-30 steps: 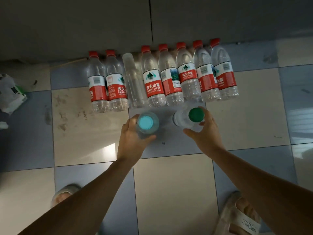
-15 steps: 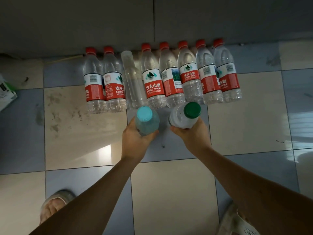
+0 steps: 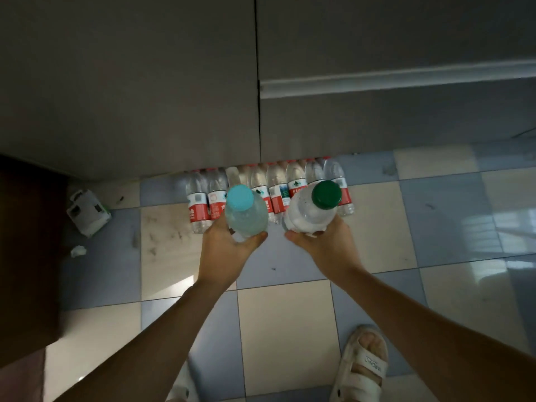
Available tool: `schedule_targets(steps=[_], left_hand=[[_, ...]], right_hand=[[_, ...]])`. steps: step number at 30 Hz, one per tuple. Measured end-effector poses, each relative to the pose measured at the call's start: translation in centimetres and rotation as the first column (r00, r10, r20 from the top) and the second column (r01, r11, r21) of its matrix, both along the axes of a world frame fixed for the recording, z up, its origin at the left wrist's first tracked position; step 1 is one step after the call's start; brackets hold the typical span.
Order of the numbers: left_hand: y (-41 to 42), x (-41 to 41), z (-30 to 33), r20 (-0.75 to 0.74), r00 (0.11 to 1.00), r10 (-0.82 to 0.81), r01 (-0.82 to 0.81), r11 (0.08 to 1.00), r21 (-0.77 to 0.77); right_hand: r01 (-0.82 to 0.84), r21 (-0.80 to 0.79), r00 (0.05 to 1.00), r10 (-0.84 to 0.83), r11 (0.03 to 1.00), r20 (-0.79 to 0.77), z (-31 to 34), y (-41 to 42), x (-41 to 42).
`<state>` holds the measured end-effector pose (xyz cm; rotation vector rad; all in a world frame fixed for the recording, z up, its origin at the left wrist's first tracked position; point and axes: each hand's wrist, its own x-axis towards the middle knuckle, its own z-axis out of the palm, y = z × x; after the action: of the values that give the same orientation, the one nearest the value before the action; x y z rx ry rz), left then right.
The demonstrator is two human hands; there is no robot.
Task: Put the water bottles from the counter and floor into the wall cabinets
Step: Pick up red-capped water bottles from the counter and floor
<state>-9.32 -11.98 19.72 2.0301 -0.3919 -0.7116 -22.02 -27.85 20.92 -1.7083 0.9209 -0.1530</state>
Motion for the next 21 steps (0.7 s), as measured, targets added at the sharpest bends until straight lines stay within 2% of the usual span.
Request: schedule_targets(steps=[4,13,21], left_hand=[[1.0,1.7,10.9,0.046,0.999,0.013,-0.011,1.000,-0.026],[5.4,3.7,37.6,0.130,0.991,0.026,0.001,0.979,-0.203],[10.0,10.4,56.7,0.243,0.970,0.026,0.080,0.907,-0.413]], right_hand=[[-0.005,0.011,0.998,0.004,1.000,0.059,11.3,0.6,1.6],[-0.061,-0.016,0.992,0.062,0.998,0.110,38.6,4.5,3.4],[-0.040,-0.093,0.969,0.061,0.995,0.238,56.9,8.9,7.8]])
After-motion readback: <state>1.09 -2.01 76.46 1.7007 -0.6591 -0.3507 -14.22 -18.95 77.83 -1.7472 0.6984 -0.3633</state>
